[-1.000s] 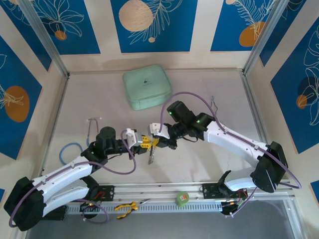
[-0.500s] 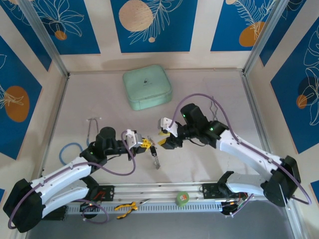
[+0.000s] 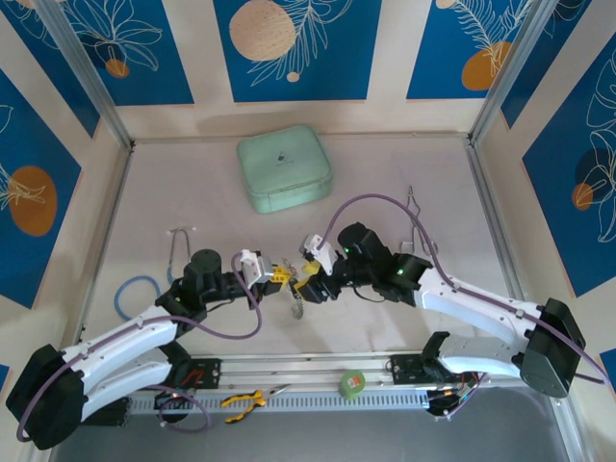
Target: Put the keys on the keyring
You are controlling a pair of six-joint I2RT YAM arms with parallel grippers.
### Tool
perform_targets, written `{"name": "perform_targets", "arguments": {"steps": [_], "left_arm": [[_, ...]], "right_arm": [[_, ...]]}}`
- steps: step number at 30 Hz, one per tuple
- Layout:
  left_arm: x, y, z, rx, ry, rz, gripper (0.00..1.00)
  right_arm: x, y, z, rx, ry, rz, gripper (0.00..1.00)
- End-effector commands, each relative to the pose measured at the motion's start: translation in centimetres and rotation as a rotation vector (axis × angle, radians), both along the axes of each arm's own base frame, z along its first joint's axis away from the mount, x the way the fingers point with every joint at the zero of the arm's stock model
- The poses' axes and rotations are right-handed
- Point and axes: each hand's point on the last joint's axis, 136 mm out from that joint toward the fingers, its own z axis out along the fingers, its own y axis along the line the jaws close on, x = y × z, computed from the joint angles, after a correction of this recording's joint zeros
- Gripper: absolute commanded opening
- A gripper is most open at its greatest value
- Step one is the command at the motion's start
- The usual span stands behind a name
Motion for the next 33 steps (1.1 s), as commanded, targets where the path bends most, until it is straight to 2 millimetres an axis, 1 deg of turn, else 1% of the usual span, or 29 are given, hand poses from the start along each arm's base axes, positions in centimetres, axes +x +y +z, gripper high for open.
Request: {"name": "perform_targets", "arguments": {"steps": [1, 3, 5, 8, 12, 16, 20, 23, 30, 31, 32, 33], "left_arm": [[0.1, -0.2, 1.6, -0.045, -0.049, -0.002, 0.0], [0.0, -0.2, 1.5, -0.044, -0.047, -0.004, 0.0], [0.0, -0.2, 1.5, -0.045, -0.047, -0.005, 0.0], [0.0, -0.2, 1.6, -0.044, -0.05, -0.006, 0.0], [-0.2, -0.2, 1.4, -0.036, -0.051, -0.014, 0.0], [-0.4, -0.2, 1.2, -0.031, -0.051, -0.023, 0.0], [-0.5, -0.2, 1.2, -0.031, -0.051, -0.035, 0.0], [-0.6, -0.3, 1.2, -0.032, -0.051, -0.038, 0.0], [-1.0, -0.4, 1.3, -0.039, -0.045, -0.061, 0.0], [-1.0, -0.4, 1.2, -0.038, -0.042, -0.062, 0.0], [-1.0, -0.3, 1.3, -0.039, -0.042, -0.059, 0.0], [-1.0, -0.3, 1.2, -0.039, -0.037, -0.057, 0.0]], "right_arm": [[0.2, 0.6, -0.2, 0.01, 0.035, -0.028, 0.53], [0.1, 1.0, -0.4, 0.013, 0.048, -0.011, 0.53], [-0.1, 1.4, -0.5, 0.015, 0.062, 0.01, 0.5], [-0.1, 1.5, -0.6, 0.008, 0.064, 0.024, 0.41], [0.7, 0.4, -0.4, -0.016, 0.032, 0.001, 0.25], [1.2, -1.1, 0.2, -0.027, 0.01, -0.002, 0.16], [1.3, -2.0, 0.4, -0.045, 0.015, 0.028, 0.16], [1.2, -2.2, 0.6, -0.039, 0.031, 0.049, 0.17], [2.6, -2.2, 0.6, -0.058, -0.047, 0.03, 0.17], [2.6, -2.1, 0.7, -0.054, -0.06, 0.039, 0.18], [2.5, -2.0, 0.8, -0.049, -0.075, 0.051, 0.23], [2.4, -1.9, 1.0, -0.042, -0.091, 0.067, 0.32]]}}
